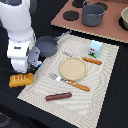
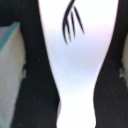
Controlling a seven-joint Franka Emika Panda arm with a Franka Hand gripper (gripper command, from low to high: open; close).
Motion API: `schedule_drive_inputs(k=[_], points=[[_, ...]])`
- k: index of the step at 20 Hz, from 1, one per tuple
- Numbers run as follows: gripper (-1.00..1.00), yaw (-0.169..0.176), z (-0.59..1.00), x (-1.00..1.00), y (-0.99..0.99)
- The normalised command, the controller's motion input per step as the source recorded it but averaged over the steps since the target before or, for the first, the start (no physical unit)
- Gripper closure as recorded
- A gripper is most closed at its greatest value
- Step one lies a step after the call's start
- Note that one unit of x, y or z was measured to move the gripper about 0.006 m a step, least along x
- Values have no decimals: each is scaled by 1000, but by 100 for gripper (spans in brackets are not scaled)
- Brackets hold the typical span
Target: Interact with the objects in diverse but meaningful ways.
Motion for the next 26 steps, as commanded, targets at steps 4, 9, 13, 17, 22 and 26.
schedule_drive_inputs(k=[4, 9, 13, 17, 22, 26], points=[[100, 1, -97, 116, 0], [100, 0, 577, 199, -10], [100, -4, 1000, 508, 0], [100, -3, 937, 782, 0], [100, -6, 687, 994, 0], [100, 0, 531, 1000, 0]])
